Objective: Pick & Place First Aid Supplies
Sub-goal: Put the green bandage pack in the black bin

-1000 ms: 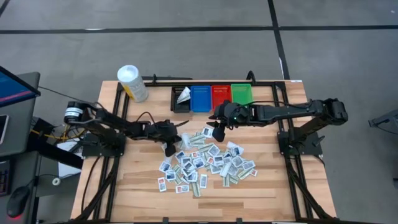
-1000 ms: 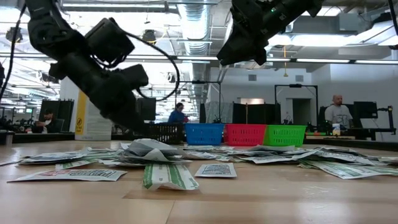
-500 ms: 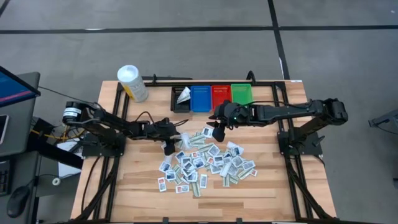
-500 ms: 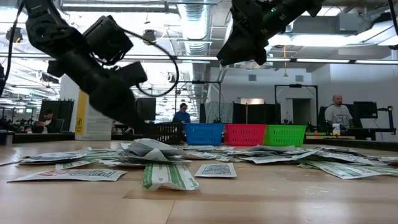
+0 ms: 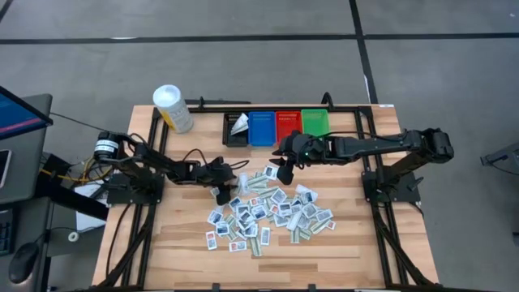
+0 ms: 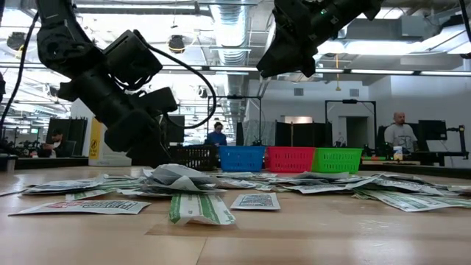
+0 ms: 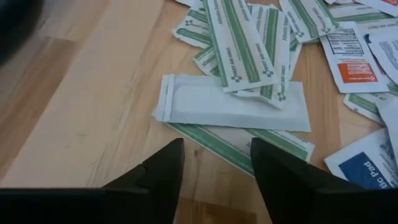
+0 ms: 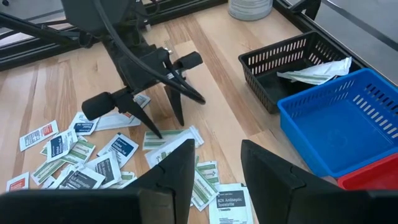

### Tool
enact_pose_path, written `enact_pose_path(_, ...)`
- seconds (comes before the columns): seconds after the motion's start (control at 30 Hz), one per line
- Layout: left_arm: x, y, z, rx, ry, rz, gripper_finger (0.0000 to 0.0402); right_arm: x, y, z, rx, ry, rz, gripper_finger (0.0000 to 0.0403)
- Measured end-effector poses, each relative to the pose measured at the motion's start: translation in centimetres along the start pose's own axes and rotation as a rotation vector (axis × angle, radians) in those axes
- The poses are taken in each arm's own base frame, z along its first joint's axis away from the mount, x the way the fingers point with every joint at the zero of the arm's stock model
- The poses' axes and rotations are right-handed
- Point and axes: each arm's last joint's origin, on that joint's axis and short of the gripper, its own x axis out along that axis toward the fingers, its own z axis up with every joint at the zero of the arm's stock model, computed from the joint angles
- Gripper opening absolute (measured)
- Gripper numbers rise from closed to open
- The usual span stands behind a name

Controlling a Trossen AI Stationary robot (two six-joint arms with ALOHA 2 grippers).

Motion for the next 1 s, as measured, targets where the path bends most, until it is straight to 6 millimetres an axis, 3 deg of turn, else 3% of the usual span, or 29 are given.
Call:
enact_pose_path(0.13, -0.1, 0.1, 0.0, 0.0, 0.0, 0.014, 0.0148, 0.0, 0.0, 0.0, 0.0, 0.0, 0.0, 0.0126)
enact_pose_path(0.43, -0.2, 0.1, -0.1, -0.054, 0.005, 0.024, 0.0011, 0.0, 0.0, 0.0, 0.0, -0.001, 0.0, 0.0126)
enact_pose_path(0.67, -0.5, 0.0, 0.0, -0.093, 0.001, 0.016, 0.0005, 0.0, 0.0, 0.0, 0.0, -0.001, 0.0, 0.0126)
enact_pose_path(1.0, -3.5, 0.7, 1.4, -0.103, -0.048, 0.082, 0.0004, 0.0, 0.0, 0.2, 0.004, -0.018, 0.003, 0.0126)
